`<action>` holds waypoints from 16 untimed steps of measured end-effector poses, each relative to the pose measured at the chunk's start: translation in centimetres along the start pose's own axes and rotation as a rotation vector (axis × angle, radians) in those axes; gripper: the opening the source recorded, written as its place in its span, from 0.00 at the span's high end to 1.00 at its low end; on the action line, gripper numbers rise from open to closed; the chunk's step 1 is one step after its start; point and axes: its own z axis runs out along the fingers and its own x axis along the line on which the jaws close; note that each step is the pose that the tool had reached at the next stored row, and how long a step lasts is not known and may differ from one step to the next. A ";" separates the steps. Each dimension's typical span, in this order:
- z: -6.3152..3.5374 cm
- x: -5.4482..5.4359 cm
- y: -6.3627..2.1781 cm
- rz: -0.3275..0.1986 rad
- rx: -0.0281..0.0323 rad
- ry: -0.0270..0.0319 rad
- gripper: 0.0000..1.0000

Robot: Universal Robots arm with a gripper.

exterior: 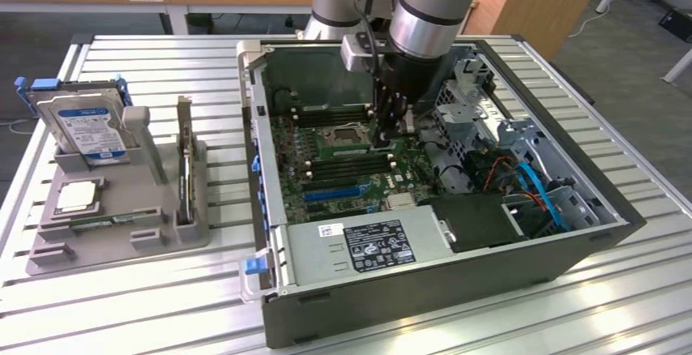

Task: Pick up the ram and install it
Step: 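Insert the ram into the slot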

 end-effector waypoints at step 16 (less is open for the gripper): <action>1.32 0.0 -0.06 0.000 -0.0001 -0.0001 0.88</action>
